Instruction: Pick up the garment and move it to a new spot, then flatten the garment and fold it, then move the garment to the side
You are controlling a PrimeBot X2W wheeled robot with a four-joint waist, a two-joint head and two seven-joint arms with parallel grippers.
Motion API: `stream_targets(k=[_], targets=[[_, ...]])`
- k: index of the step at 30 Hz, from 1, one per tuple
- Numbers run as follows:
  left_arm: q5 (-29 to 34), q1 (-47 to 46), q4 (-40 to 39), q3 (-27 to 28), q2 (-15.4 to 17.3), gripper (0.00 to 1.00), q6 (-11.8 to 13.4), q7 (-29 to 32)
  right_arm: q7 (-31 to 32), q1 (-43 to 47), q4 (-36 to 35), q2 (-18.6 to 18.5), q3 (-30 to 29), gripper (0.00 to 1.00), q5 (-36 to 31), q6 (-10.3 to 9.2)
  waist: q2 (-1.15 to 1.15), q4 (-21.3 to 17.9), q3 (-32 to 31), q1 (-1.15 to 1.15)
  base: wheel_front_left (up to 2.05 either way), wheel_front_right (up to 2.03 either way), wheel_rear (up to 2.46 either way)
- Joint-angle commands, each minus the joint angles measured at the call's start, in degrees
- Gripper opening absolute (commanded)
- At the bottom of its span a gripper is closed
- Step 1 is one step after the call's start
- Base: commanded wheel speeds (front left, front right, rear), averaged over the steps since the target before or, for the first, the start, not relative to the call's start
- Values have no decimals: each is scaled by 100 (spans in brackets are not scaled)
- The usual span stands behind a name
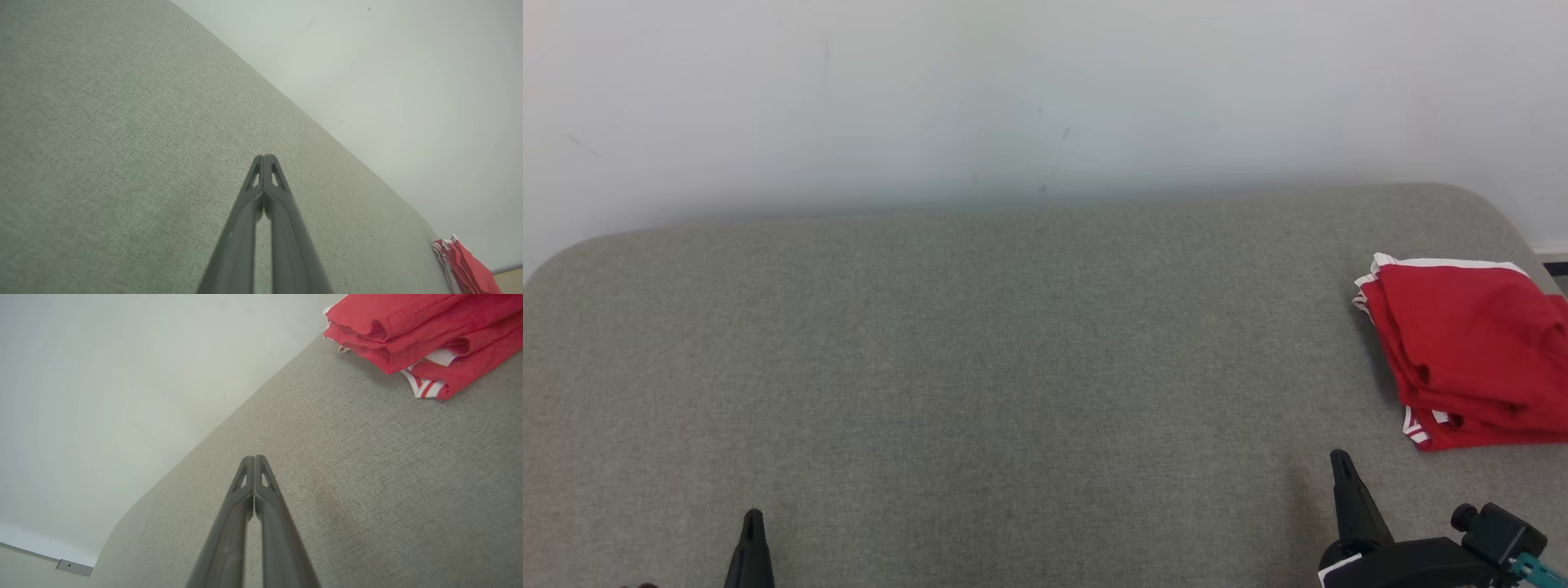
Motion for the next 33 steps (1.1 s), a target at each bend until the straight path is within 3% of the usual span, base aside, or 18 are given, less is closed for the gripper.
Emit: stream_targets(k=[1,33], targets=[[-154,-144,-44,28,13,0,-17,17,20,-129,-60,8,-15,0,125,-4,0,1,0,-1,0,0,0],[-2299,-467,98,148,15,0,-158,573,453,-339,23,60,-120,0,2344,-7,0,40,-11,-1,0,0,0]])
